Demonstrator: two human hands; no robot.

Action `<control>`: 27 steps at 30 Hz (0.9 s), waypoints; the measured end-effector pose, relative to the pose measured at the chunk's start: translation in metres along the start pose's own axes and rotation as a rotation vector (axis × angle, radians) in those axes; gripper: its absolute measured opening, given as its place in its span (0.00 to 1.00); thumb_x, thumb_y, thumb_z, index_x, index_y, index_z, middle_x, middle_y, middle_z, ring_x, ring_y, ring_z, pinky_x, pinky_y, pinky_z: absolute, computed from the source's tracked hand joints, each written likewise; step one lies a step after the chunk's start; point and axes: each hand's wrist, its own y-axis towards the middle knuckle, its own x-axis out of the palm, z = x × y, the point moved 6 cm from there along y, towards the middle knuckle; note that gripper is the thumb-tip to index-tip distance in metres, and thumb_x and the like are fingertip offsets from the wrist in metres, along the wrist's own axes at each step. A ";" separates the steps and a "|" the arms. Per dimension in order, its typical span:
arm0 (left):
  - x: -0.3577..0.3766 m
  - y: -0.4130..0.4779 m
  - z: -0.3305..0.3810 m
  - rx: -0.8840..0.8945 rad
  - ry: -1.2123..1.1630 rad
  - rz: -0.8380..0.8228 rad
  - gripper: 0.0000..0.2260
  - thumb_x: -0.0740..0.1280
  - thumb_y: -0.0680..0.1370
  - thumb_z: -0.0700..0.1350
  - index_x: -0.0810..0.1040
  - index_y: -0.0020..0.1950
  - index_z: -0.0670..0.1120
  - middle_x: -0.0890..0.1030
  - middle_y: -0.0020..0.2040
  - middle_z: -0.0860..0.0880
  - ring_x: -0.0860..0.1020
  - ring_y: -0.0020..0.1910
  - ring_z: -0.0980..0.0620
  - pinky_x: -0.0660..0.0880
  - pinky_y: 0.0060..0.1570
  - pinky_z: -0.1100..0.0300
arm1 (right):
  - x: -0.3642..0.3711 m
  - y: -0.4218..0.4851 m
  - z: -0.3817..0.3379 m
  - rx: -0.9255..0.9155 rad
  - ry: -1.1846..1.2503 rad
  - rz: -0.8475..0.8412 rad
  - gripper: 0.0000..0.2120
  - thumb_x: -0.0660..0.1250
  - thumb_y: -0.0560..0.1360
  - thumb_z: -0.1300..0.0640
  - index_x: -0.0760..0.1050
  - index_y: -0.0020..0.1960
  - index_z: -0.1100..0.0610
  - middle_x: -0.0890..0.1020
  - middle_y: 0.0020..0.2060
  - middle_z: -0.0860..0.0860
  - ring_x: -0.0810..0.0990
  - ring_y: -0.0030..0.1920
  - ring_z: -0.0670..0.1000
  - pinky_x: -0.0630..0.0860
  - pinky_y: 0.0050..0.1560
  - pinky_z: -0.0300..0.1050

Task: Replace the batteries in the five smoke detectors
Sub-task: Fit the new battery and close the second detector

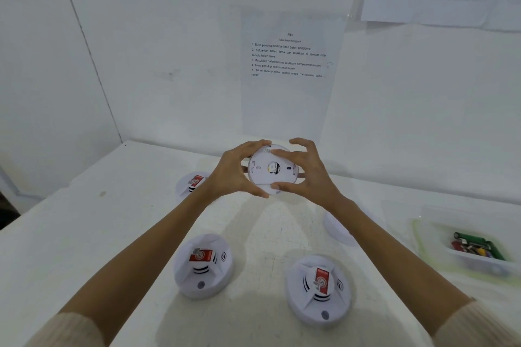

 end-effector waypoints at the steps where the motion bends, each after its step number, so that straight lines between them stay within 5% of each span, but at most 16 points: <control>1: 0.002 0.000 0.000 0.003 0.011 -0.010 0.41 0.82 0.54 0.42 0.70 0.64 0.53 0.73 0.60 0.61 0.71 0.56 0.68 0.76 0.45 0.70 | -0.002 0.001 -0.003 -0.020 -0.034 -0.002 0.32 0.76 0.61 0.44 0.72 0.62 0.47 0.62 0.65 0.51 0.68 0.62 0.50 0.77 0.53 0.43; 5: 0.004 -0.002 -0.001 -0.015 -0.014 0.001 0.42 0.83 0.55 0.38 0.70 0.65 0.50 0.73 0.60 0.60 0.72 0.56 0.68 0.76 0.44 0.69 | -0.006 0.005 -0.017 -0.200 -0.350 0.019 0.31 0.70 0.63 0.38 0.76 0.61 0.54 0.71 0.60 0.54 0.65 0.58 0.48 0.71 0.53 0.43; 9: -0.001 0.000 0.002 0.003 -0.013 0.007 0.42 0.83 0.54 0.39 0.71 0.64 0.52 0.74 0.60 0.60 0.73 0.56 0.66 0.77 0.45 0.68 | -0.004 0.004 -0.016 -0.218 -0.379 0.066 0.31 0.67 0.66 0.38 0.74 0.62 0.57 0.75 0.53 0.55 0.67 0.54 0.48 0.73 0.47 0.43; 15: -0.010 0.001 0.006 -0.050 -0.107 0.016 0.41 0.81 0.54 0.49 0.70 0.65 0.56 0.75 0.61 0.56 0.75 0.57 0.57 0.79 0.48 0.63 | -0.003 -0.006 -0.019 -0.223 -0.299 0.072 0.23 0.55 0.78 0.43 0.68 0.68 0.52 0.69 0.66 0.53 0.66 0.65 0.49 0.70 0.59 0.41; 19: -0.018 0.002 -0.002 -0.152 -0.162 -0.005 0.40 0.79 0.53 0.51 0.72 0.65 0.56 0.78 0.60 0.54 0.76 0.58 0.57 0.78 0.52 0.62 | -0.008 -0.014 -0.018 -0.310 -0.381 0.040 0.23 0.60 0.76 0.45 0.67 0.69 0.53 0.68 0.68 0.51 0.67 0.66 0.51 0.69 0.60 0.39; 23: -0.015 0.004 -0.004 -0.223 -0.255 -0.005 0.22 0.75 0.68 0.43 0.75 0.61 0.49 0.80 0.55 0.51 0.80 0.51 0.57 0.78 0.48 0.65 | -0.010 -0.008 -0.020 -0.274 -0.302 0.113 0.18 0.63 0.76 0.50 0.72 0.63 0.58 0.76 0.59 0.53 0.71 0.60 0.51 0.71 0.59 0.42; 25: -0.009 0.005 -0.003 -0.287 -0.353 0.001 0.13 0.67 0.75 0.47 0.77 0.58 0.45 0.80 0.53 0.45 0.81 0.48 0.54 0.79 0.47 0.60 | -0.010 -0.002 -0.022 -0.176 -0.152 0.118 0.20 0.60 0.76 0.47 0.73 0.60 0.61 0.77 0.54 0.52 0.74 0.55 0.49 0.74 0.54 0.42; 27: -0.005 0.005 -0.003 -0.346 -0.395 -0.028 0.17 0.63 0.74 0.56 0.76 0.56 0.46 0.80 0.53 0.41 0.80 0.49 0.47 0.79 0.50 0.54 | -0.012 0.003 -0.022 -0.074 -0.029 0.118 0.21 0.60 0.76 0.46 0.73 0.58 0.63 0.76 0.50 0.51 0.75 0.50 0.47 0.76 0.50 0.34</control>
